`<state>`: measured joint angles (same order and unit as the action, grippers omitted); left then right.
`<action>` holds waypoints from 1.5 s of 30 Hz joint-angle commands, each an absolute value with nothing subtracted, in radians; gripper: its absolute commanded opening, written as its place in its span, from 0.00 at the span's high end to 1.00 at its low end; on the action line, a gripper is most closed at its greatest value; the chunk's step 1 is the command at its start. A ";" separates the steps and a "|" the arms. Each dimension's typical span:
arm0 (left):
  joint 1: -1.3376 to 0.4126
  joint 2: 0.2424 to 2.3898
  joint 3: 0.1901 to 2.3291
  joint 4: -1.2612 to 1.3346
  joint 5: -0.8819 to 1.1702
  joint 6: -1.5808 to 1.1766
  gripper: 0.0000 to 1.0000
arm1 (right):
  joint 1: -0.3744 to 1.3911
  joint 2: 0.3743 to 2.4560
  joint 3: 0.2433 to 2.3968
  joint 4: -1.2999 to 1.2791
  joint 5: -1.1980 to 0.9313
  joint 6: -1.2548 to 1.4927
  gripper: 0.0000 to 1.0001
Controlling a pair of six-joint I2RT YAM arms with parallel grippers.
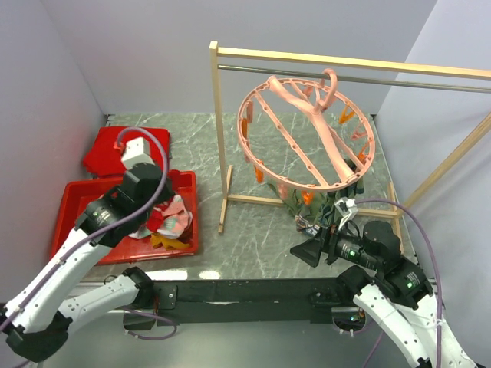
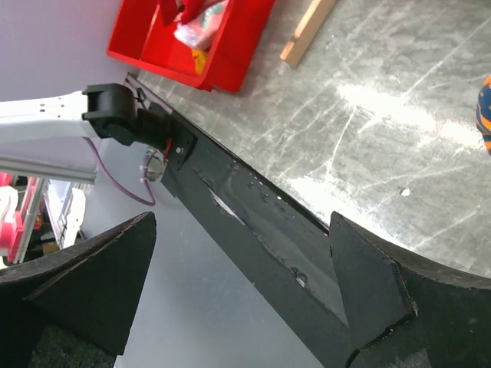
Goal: Remove the socks clipped to the hanger
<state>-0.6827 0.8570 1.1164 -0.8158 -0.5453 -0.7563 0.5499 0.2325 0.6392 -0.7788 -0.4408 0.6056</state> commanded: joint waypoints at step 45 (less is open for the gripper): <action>-0.650 0.689 0.632 -0.169 0.100 -1.201 0.04 | 0.549 0.198 0.469 -0.563 -0.138 0.770 0.00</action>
